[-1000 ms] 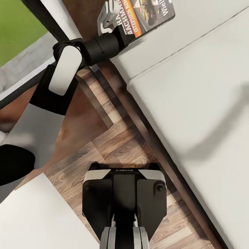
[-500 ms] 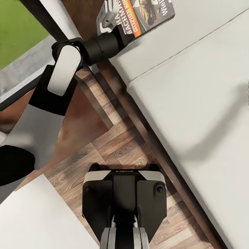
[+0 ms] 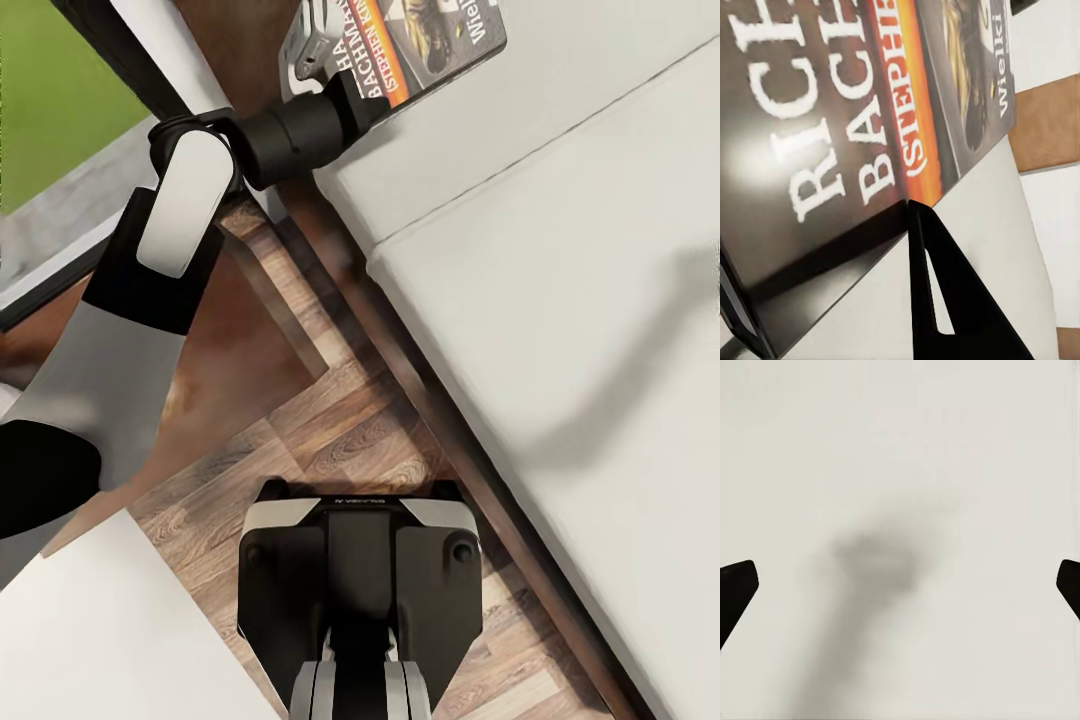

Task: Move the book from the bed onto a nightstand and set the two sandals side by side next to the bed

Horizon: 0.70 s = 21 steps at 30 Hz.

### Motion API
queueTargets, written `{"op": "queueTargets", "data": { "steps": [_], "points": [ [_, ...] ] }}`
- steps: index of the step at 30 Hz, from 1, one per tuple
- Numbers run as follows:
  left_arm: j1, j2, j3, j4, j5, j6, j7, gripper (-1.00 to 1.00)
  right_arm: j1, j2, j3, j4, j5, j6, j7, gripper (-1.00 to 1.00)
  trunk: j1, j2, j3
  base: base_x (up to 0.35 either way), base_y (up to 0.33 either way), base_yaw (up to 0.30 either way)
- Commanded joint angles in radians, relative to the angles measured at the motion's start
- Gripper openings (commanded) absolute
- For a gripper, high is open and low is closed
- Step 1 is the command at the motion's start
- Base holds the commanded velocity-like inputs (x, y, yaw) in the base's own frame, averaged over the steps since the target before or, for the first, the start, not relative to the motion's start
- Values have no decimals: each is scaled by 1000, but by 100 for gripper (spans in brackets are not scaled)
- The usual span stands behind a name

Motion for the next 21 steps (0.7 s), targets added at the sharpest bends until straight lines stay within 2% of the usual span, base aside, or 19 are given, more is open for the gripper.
{"op": "queueTargets", "data": {
  "steps": [1,14,21],
  "points": [
    [0,0,1,0,-1,4,-4,-100,-2,0,0,1,4,4,6,100,0,-1,1,0,0,0],
    [10,0,-2,-3,0,6,-3,-100,-2,2,-1,2,4,2,5,100,0,-1,22,0,0,0],
    [39,-3,-7,-7,-1,8,-2,-100,-2,18,-3,9,3,-6,7,100,0,-1,26,0,0,0]
  ]
}}
